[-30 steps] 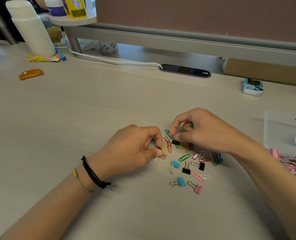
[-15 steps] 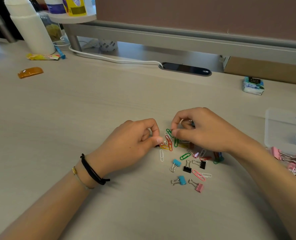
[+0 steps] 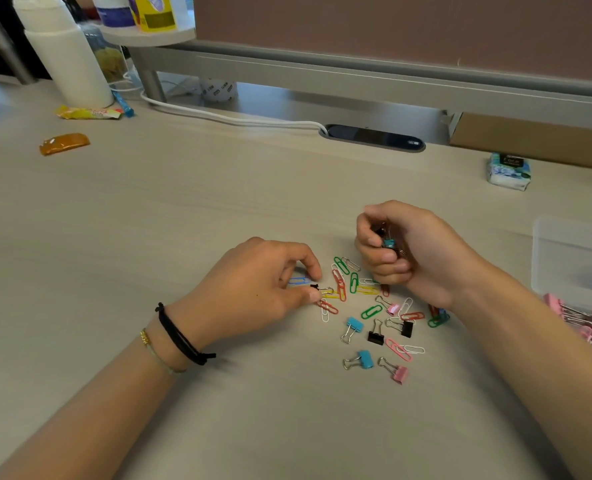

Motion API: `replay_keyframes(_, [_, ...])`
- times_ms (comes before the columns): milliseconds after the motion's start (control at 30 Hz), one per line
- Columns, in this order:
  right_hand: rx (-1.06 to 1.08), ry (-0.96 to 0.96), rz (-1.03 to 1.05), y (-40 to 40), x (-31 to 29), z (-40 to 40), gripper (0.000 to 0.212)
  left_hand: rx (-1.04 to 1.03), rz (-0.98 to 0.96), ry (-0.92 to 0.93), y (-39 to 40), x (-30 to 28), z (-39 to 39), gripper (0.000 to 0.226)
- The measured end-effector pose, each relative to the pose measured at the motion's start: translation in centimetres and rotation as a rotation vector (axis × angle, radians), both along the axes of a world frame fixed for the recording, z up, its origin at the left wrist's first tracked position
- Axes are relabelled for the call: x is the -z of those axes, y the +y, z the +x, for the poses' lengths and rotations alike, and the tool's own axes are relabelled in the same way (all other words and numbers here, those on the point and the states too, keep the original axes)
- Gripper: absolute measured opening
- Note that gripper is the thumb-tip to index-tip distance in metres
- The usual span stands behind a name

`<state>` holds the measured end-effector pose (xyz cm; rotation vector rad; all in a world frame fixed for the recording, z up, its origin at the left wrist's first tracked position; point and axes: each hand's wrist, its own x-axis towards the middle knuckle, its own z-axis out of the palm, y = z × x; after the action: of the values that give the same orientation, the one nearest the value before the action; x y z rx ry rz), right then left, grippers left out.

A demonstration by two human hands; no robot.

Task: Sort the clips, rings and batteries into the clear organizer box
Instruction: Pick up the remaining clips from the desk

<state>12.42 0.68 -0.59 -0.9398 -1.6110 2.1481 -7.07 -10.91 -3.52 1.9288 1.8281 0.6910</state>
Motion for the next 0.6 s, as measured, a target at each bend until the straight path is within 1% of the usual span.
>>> replay_keyframes(100, [0.013,-0.106,0.121,-0.4,-0.1,0.0,0.045,-0.015,-0.01,0.032,0.0,0.2,0.2,0.009])
replay_keyframes(167, [-0.013,-0.145,0.177,-0.6,-0.2,0.1,0.045,-0.023,-0.016,0.038,0.0,0.1,0.3,0.01])
replay_keyframes(267, [-0.103,-0.196,0.265,-0.9,-0.4,0.4,0.037,-0.03,-0.009,0.03,0.1,0.0,0.4,0.015])
replay_keyframes(300, [-0.133,-0.236,0.327,-1.0,-0.6,0.5,0.032,-0.023,-0.001,0.028,0.1,0.0,0.4,0.016])
replay_keyframes(367, [-0.2,-0.354,0.516,-1.5,-1.0,0.9,0.025,0.012,0.023,-0.012,-0.1,0.0,0.4,0.016])
replay_keyframes(400, [-0.242,-0.408,0.619,-1.9,-1.1,1.2,0.022,0.021,0.028,-0.072,-0.2,-0.1,0.5,0.015])
replay_keyframes(433, [-0.283,-0.444,0.701,-2.3,-1.2,1.5,0.017,0.016,0.02,-0.172,-0.2,-0.2,0.7,0.014])
replay_keyframes(467, [-0.321,-0.465,0.746,-2.7,-1.3,1.8,0.011,-0.003,-0.002,-0.312,-0.2,-0.4,0.8,0.016])
replay_keyframes(500, [-0.358,-0.483,0.778,-3.1,-1.4,2.1,0.006,-0.029,-0.037,-0.485,-0.1,-0.6,1.0,0.019])
replay_keyframes(533, [-0.388,-0.507,0.821,-3.5,-1.4,2.3,0.006,-0.058,-0.084,-0.674,0.0,-0.8,1.2,0.021])
replay_keyframes(600, [-0.413,-0.57,0.933,-4.0,-1.2,2.5,0.012,-0.082,-0.182,-1.022,0.2,-1.1,1.4,0.021])
